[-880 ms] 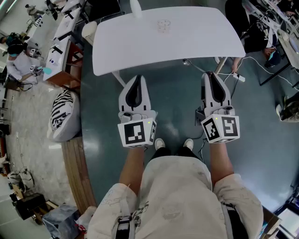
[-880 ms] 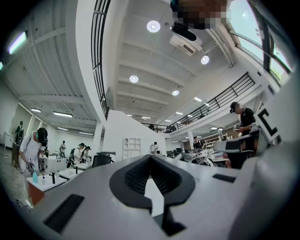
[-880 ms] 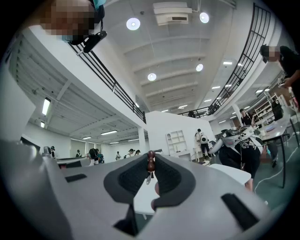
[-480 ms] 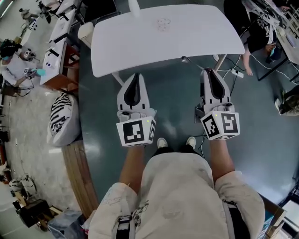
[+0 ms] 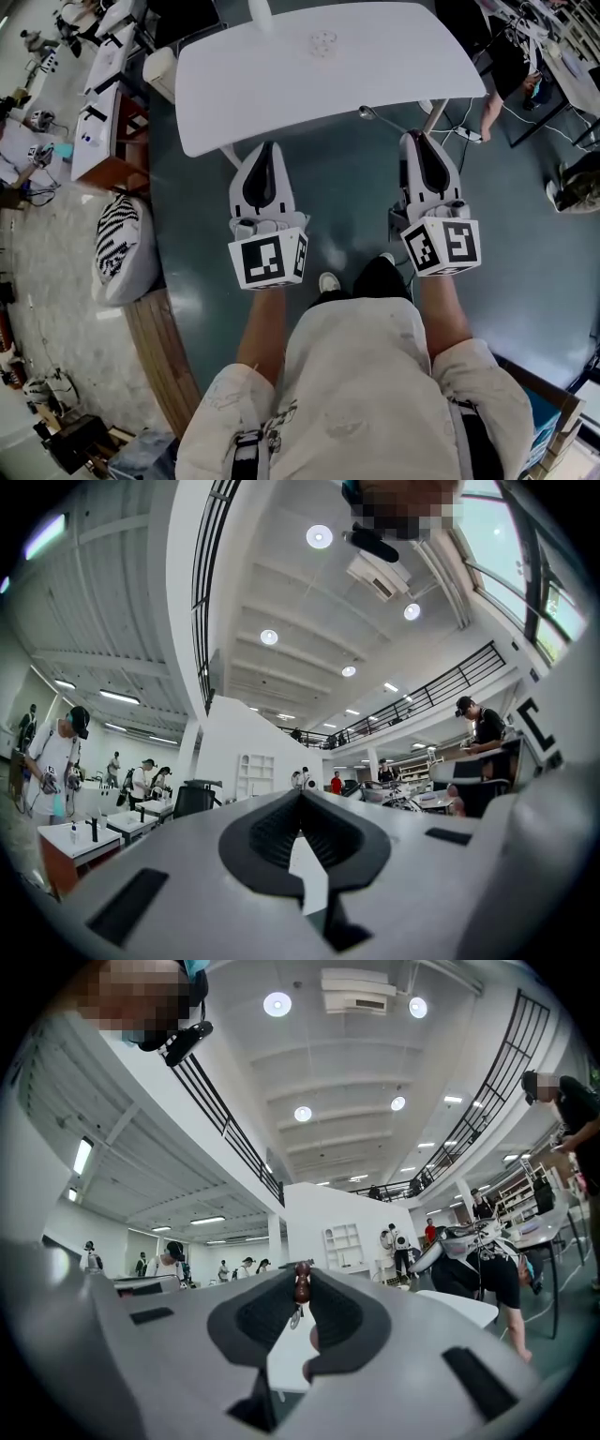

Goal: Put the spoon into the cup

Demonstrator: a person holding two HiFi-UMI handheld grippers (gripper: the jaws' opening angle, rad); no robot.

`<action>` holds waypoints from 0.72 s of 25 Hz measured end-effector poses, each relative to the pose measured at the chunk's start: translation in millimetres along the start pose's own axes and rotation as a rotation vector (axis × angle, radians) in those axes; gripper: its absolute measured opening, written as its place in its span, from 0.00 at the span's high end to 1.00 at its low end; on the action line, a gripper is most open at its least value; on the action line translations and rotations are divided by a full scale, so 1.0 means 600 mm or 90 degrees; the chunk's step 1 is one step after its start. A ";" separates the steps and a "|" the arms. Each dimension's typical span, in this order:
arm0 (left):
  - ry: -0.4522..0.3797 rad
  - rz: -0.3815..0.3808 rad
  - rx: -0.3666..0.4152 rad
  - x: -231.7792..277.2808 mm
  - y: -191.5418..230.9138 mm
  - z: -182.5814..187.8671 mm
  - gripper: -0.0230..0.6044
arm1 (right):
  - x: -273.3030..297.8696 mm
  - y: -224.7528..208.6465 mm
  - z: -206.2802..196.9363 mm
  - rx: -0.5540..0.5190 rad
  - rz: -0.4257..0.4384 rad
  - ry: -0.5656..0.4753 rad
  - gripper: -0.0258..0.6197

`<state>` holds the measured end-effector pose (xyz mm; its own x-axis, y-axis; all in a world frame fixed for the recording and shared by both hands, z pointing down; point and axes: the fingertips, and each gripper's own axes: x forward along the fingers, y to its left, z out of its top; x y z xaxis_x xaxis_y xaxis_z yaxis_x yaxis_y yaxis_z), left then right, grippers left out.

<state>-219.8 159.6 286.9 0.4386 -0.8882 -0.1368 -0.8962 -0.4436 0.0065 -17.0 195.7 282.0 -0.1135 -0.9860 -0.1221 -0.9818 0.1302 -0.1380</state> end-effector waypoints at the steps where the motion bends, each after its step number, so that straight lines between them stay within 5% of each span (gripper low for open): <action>1: 0.001 -0.001 -0.002 0.003 0.000 -0.001 0.96 | 0.001 0.001 0.000 -0.004 0.002 0.000 0.91; 18: 0.017 -0.001 0.021 0.143 -0.050 -0.042 0.96 | 0.100 -0.133 -0.037 0.027 -0.007 0.014 0.92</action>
<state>-153.4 93.4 300.2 0.4411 -0.8908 -0.1095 -0.8971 -0.4410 -0.0259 51.2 123.6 307.6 -0.1061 -0.9894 -0.0987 -0.9757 0.1228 -0.1813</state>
